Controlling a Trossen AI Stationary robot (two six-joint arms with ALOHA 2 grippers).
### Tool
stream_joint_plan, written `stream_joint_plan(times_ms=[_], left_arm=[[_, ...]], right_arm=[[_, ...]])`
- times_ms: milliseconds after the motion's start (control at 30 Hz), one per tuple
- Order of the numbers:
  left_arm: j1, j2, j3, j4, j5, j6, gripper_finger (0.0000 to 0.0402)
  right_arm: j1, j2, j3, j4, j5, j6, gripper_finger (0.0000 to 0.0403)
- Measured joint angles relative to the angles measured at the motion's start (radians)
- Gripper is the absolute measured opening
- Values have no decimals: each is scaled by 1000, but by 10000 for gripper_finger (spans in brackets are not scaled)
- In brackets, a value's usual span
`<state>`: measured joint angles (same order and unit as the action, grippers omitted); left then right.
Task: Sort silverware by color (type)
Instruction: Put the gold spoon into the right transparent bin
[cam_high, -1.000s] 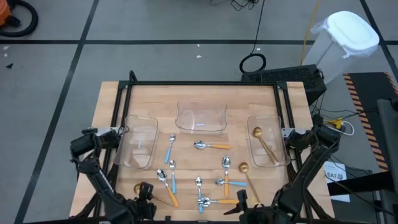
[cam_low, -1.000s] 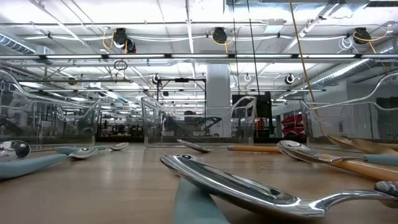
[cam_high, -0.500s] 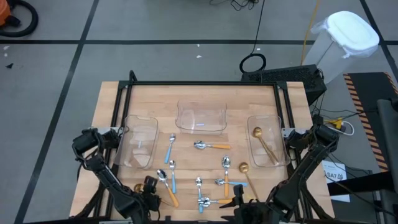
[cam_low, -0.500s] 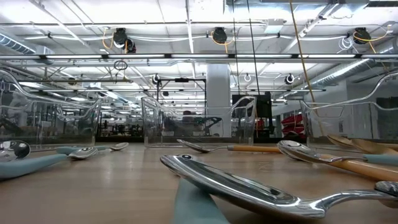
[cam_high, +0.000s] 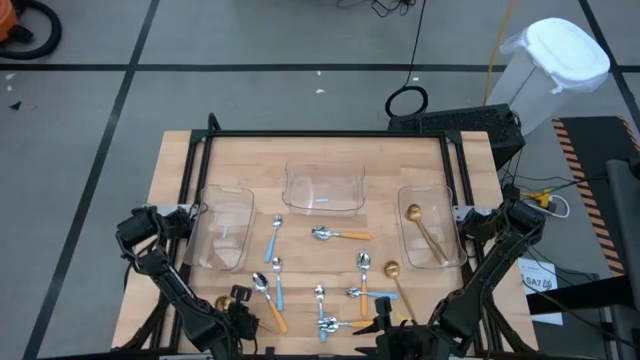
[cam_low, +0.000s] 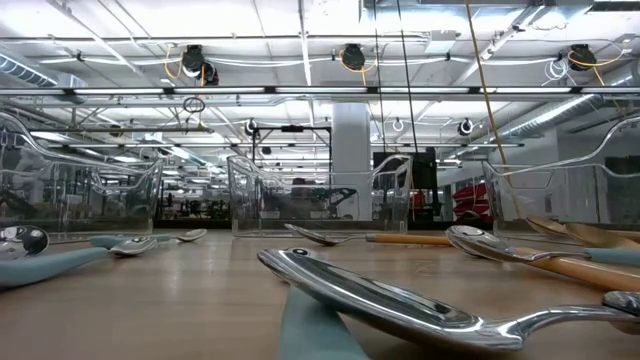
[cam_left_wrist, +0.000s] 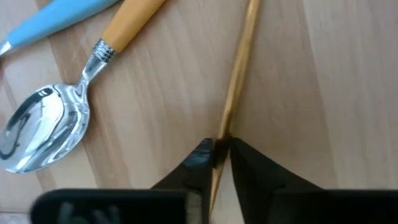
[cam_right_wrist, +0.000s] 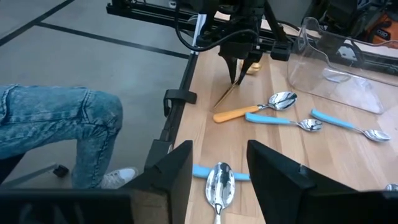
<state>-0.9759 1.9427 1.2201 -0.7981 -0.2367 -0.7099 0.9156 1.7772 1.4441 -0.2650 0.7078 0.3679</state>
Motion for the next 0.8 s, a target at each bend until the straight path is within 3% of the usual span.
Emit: stream_joint_plan(times_ms=[267,800], left_arm=[[0,0,-2,28,-13,17,12],[-8,5,-2,51,-106,4,7]], right_arm=[[0,0,-1,3,0,15,148],[0,0,-1,2,2,32,148]])
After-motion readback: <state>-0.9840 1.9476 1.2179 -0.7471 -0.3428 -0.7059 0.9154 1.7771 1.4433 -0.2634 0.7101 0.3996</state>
